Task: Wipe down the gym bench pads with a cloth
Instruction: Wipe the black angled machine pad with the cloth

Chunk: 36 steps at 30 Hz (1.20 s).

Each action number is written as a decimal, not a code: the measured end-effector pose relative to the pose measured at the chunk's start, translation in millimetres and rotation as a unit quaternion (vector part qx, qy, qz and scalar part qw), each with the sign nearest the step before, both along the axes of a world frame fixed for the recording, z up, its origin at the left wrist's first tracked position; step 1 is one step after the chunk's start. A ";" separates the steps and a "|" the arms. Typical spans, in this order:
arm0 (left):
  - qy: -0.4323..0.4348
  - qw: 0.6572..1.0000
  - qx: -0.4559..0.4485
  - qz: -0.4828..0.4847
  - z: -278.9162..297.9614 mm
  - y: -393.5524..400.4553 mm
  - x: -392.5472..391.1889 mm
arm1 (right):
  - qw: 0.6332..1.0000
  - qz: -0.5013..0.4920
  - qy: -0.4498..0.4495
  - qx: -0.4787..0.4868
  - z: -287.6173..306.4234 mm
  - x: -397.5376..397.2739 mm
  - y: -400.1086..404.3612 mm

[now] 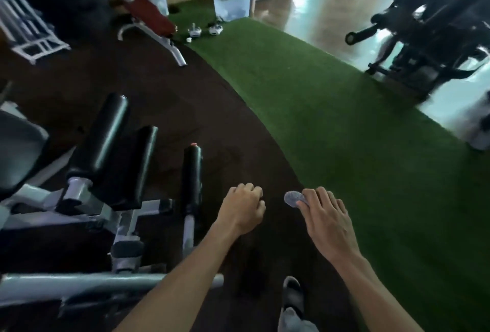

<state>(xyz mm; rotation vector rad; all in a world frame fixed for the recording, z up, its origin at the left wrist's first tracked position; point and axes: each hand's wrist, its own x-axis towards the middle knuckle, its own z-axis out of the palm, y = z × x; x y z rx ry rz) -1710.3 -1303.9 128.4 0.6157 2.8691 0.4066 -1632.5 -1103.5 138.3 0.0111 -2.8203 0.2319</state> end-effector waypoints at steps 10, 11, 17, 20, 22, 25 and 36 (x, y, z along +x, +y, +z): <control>-0.004 0.983 0.010 0.185 18.2 29.3 -225.3 | 0.981 0.194 0.000 -0.004 20.3 -306.0 52.1; -0.003 0.980 0.007 0.200 17.2 28.4 -249.8 | 0.978 0.209 -0.001 -0.010 19.8 -336.5 49.5; 0.002 0.959 0.000 0.282 12.7 4.7 -413.2 | 0.957 0.290 -0.009 -0.023 11.4 -533.7 10.7; 0.013 0.948 -0.001 0.317 27.8 -18.4 -489.4 | 0.943 0.332 -0.012 -0.025 19.1 -626.2 -17.5; 0.014 0.941 -0.011 0.338 39.2 -35.3 -538.6 | 0.935 0.353 -0.014 -0.024 26.0 -686.0 -39.9; 0.012 0.925 -0.017 0.378 47.7 -61.9 -606.6 | 0.920 0.391 -0.015 -0.036 29.1 -770.1 -76.1; 0.010 0.800 0.017 0.599 32.4 -178.6 -829.1 | 0.808 0.589 -0.007 -0.008 18.6 -1066.5 -255.5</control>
